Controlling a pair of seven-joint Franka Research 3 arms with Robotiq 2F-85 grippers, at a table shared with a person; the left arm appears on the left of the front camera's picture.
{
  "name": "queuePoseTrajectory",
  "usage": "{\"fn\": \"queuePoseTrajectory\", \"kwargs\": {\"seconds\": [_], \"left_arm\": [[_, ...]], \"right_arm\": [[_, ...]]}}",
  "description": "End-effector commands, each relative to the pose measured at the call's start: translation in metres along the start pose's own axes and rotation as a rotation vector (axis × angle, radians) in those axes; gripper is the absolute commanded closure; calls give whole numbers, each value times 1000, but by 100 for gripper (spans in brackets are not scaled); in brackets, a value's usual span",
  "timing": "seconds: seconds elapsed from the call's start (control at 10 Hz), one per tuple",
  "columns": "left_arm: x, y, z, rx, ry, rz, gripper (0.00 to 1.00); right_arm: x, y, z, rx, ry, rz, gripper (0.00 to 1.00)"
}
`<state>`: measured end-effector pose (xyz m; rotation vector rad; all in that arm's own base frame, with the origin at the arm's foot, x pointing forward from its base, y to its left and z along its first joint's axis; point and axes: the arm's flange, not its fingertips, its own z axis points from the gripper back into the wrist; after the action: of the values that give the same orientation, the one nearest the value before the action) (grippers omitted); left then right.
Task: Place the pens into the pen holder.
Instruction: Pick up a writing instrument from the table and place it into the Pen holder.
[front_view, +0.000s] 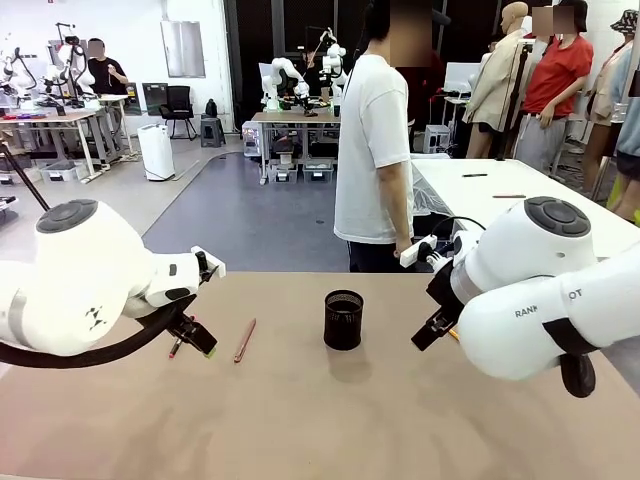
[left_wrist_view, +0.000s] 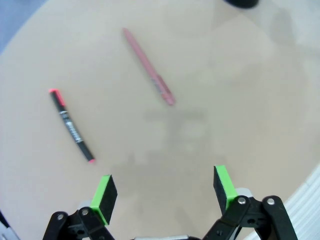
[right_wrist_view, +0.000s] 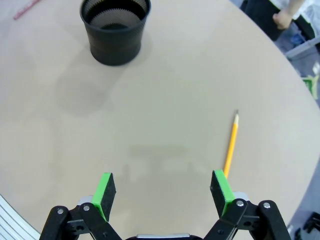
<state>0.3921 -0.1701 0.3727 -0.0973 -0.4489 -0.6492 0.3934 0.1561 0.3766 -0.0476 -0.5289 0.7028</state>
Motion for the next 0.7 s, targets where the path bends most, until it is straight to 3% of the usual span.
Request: {"fn": "queuePoseTrajectory", "kwargs": {"seconds": [0.0,0.2,0.3,0.4,0.6], "left_arm": [[5,17,23,-146,37,-20,0],[8,25,35,-235,13,-16,0],[11,28,43,-218,-13,-12,0],[14,32,47,-201,-30,-45,0],[12,13,41,-212,1,-13,0]], "right_arm": [[11,12,16,-83,72,29,0],[14,19,21,-131,137,41,0],[17,26,22,-138,152,36,0],[1,7,18,-91,105,55,0],[1,7,18,-91,105,55,0]]}}
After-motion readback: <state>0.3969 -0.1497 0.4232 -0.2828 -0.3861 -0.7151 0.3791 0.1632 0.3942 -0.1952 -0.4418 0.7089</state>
